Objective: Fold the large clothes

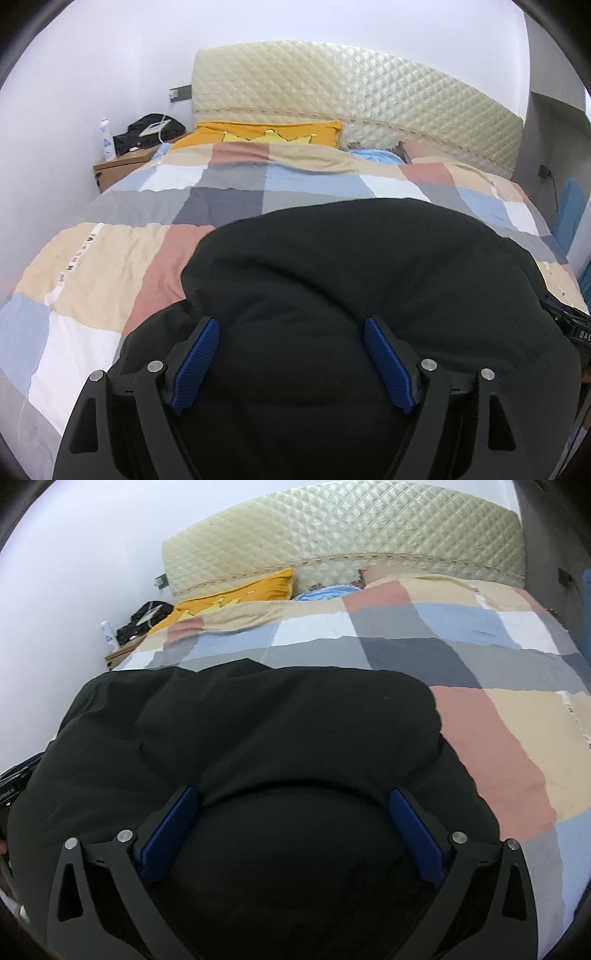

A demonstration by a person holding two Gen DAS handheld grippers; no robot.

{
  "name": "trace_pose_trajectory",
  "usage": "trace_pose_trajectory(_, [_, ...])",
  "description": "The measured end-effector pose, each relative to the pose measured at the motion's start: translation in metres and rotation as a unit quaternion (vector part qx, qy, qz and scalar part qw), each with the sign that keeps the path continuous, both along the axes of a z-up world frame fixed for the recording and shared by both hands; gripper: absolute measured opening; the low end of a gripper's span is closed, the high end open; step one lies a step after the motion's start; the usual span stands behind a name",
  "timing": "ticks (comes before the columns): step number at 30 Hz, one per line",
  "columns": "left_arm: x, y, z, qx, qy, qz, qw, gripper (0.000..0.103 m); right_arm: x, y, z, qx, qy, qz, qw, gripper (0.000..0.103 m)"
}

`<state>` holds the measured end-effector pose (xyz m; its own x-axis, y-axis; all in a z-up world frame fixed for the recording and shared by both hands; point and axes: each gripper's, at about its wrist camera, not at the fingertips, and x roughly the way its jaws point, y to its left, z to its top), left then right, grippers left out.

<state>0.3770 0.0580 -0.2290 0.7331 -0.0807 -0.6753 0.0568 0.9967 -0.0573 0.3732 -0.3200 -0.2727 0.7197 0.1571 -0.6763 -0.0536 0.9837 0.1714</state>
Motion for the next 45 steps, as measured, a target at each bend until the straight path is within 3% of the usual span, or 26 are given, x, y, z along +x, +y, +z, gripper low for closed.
trace_pose_trajectory(7, [-0.014, -0.002, 0.029, 0.041, -0.005, 0.037, 0.9985, 0.081, -0.017, 0.005, 0.032, -0.019, 0.003, -0.029, 0.999, 0.103])
trace_pose_trajectory(15, [-0.071, -0.006, 0.105, -0.014, -0.023, 0.047, 0.9985, 0.081, -0.078, 0.026, 0.125, -0.015, -0.080, -0.019, 0.997, 0.103])
trace_pose_trajectory(20, [-0.121, -0.013, 0.151, -0.026, -0.046, 0.032, 0.9981, 0.081, -0.131, 0.035, 0.177, -0.010, -0.128, -0.024, 0.991, 0.103])
trace_pose_trajectory(24, [-0.157, -0.024, 0.171, -0.029, -0.042, 0.014, 0.9986, 0.081, -0.174, 0.040, 0.208, 0.002, -0.154, -0.034, 0.988, 0.103])
trace_pose_trajectory(36, [-0.234, -0.042, 0.219, -0.028, -0.063, 0.010, 0.9976, 0.081, -0.257, 0.051, 0.255, -0.008, -0.195, -0.025, 0.980, 0.103])
trace_pose_trajectory(45, [-0.274, -0.038, 0.239, -0.030, -0.065, 0.023, 0.9971, 0.084, -0.298, 0.070, 0.268, -0.014, -0.204, 0.010, 0.979, 0.103])
